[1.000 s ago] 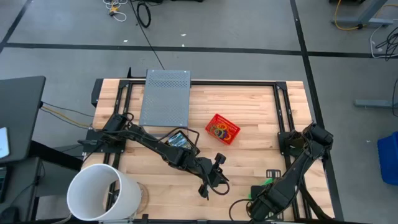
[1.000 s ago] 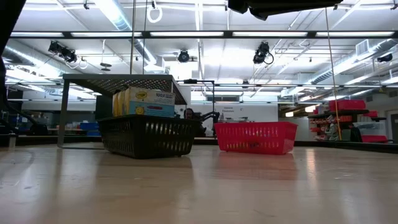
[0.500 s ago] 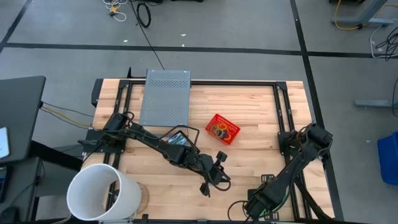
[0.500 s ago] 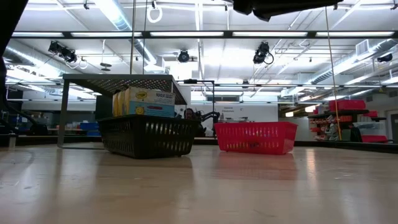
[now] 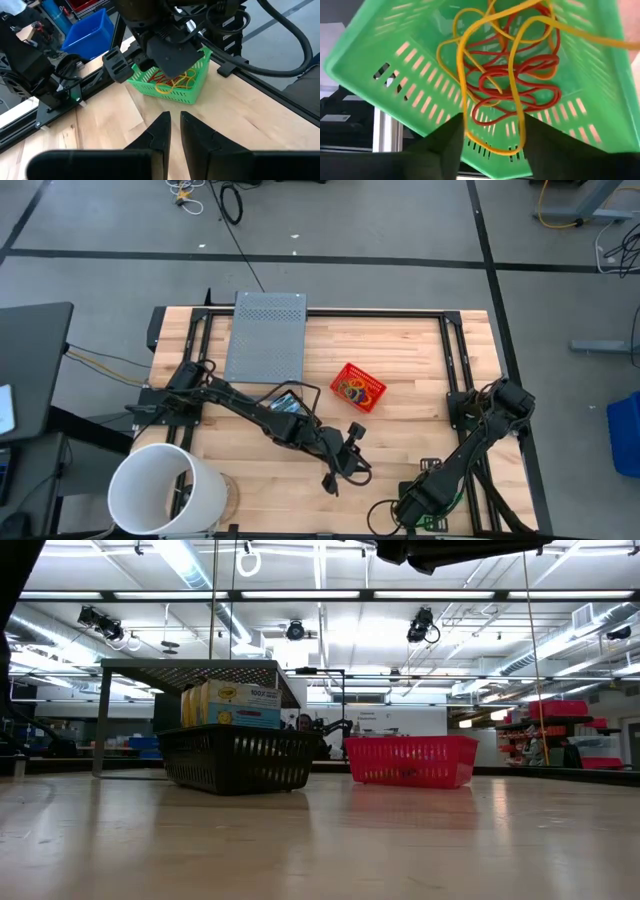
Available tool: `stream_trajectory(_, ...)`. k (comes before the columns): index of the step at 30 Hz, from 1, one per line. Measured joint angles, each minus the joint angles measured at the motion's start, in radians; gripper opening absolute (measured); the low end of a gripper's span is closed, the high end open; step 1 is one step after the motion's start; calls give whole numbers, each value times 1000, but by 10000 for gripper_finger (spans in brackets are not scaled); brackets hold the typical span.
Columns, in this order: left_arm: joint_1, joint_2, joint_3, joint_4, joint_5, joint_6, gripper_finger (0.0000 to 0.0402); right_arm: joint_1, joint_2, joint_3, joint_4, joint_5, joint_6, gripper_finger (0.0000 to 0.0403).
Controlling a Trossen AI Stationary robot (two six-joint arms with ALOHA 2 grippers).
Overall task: Pick & Place Office Desk Supplies
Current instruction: Put the bottom yellow rubber band into the green basket
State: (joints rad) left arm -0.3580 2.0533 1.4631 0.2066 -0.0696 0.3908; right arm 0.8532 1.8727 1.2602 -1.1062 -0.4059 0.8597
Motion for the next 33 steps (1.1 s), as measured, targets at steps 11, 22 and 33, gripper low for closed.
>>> stream_trajectory(11, 22, 0, -1, 140, 148, -43, 50, -12, 0, 0, -10, 11, 123, 251)
stream_trajectory(22, 149, -70, -178, 690, 420, -248, 50, 26, 0, 1, 34, 84, 157, 245)
stream_trajectory(33, 245, -407, -583, 640, 220, -216, 50, 28, 0, 1, 38, 203, 171, 245)
